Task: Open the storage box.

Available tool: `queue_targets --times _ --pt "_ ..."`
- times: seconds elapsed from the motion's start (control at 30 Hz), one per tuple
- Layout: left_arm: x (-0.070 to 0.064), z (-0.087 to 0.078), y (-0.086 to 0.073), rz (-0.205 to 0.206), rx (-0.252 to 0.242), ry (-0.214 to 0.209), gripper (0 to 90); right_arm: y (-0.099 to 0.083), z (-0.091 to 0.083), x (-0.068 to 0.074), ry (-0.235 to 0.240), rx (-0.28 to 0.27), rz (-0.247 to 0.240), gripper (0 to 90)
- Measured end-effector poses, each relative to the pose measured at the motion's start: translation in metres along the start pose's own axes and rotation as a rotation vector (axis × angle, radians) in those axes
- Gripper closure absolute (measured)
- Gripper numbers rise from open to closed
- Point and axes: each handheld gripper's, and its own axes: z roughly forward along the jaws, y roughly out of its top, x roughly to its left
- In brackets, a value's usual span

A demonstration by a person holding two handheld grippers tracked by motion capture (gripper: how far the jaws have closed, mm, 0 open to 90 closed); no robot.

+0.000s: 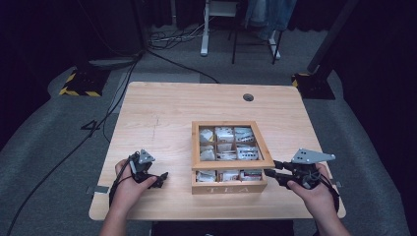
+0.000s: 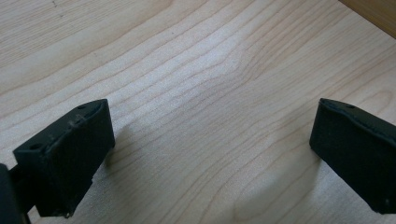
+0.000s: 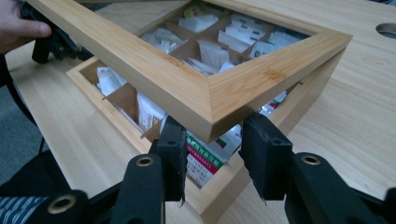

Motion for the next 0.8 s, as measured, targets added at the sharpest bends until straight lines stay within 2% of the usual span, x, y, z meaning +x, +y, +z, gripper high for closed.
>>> queue_targets --times 0.3,0.43,0.6,0.67,0.8 --pt "0.000 0.000 0.000 0.006 0.001 0.001 0.4 0.014 -0.002 -0.006 0.008 -0.051 0.024 62.8" --pt "0.000 0.000 0.000 0.001 0.000 0.000 0.5 0.021 -0.001 -0.007 -0.001 -0.070 0.016 63.8" --pt "0.001 0.000 0.000 0.009 0.000 0.005 0.4 0.030 0.002 -0.009 0.015 -0.101 0.015 67.5" --pt "0.000 0.000 0.000 -0.001 0.000 0.000 0.5 0.033 0.004 -0.009 0.018 -0.109 0.010 68.4" --pt "0.000 0.000 0.000 0.006 0.001 0.002 0.5 0.039 0.007 -0.010 0.010 -0.128 0.000 70.1"
